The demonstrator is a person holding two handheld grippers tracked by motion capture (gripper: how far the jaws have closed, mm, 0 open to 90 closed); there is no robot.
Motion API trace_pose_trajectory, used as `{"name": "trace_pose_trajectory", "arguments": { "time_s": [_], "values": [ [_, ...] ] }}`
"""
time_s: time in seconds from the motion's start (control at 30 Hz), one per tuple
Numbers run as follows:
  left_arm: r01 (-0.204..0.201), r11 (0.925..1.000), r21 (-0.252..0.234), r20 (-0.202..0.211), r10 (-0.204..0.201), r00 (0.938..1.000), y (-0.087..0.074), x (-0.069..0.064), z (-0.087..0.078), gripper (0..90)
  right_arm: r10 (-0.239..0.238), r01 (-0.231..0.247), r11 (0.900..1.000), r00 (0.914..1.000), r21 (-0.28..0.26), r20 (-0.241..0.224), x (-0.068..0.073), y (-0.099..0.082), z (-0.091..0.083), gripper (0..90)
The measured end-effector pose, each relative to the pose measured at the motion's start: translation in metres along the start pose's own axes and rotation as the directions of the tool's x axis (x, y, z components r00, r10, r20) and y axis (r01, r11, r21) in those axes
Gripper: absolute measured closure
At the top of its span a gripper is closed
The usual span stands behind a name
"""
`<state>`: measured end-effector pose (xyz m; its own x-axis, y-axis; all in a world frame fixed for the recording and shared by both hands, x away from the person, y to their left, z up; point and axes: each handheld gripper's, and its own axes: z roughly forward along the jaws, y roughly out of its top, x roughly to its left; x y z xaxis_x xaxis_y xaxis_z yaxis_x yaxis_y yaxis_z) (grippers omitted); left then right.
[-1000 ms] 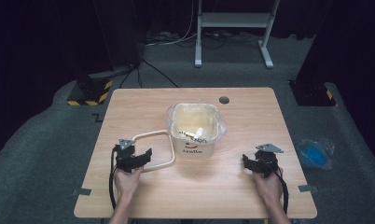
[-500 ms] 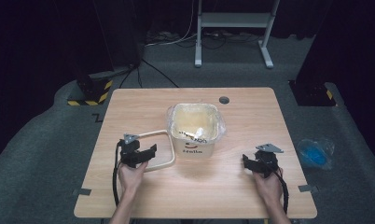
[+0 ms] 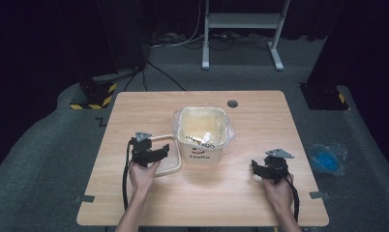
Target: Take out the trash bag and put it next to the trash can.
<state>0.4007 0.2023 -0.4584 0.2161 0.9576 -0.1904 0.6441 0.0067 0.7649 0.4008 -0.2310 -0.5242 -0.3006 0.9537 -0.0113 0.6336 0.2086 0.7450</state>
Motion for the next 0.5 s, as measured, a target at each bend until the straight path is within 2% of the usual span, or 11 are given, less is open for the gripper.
{"name": "trace_pose_trajectory", "arguments": {
  "time_s": [0.07, 0.3, 0.4, 0.5],
  "values": [
    [-0.009, 1.0, -0.004, -0.001, 0.009, 1.0, 0.003, -0.002, 0.0, 25.1, 0.0, 0.0, 1.0, 1.0, 0.0, 0.0, 0.0, 0.0, 0.0, 26.1],
    [0.001, 1.0, -0.006, 0.014, -0.001, 0.9999, 0.01, -0.006, 0.003, 25.0, -0.001, 0.001, 1.0, 1.0, 0.0, -0.001, 0.0, 0.0, 0.0, 26.0],
    [-0.011, 0.9999, -0.005, 0.017, 0.011, 0.9998, 0.014, -0.008, 0.004, 25.0, 0.001, -0.001, 1.0, 1.0, 0.0, -0.001, 0.0, 0.0, 0.0, 26.0],
    [-0.001, 1.0, 0.001, 0.026, 0.001, 0.9997, 0.015, -0.009, 0.008, 25.1, 0.0, 0.0, 1.0, 1.0, 0.0, -0.001, 0.0, 0.0, 0.0, 26.1]
  ]
}}
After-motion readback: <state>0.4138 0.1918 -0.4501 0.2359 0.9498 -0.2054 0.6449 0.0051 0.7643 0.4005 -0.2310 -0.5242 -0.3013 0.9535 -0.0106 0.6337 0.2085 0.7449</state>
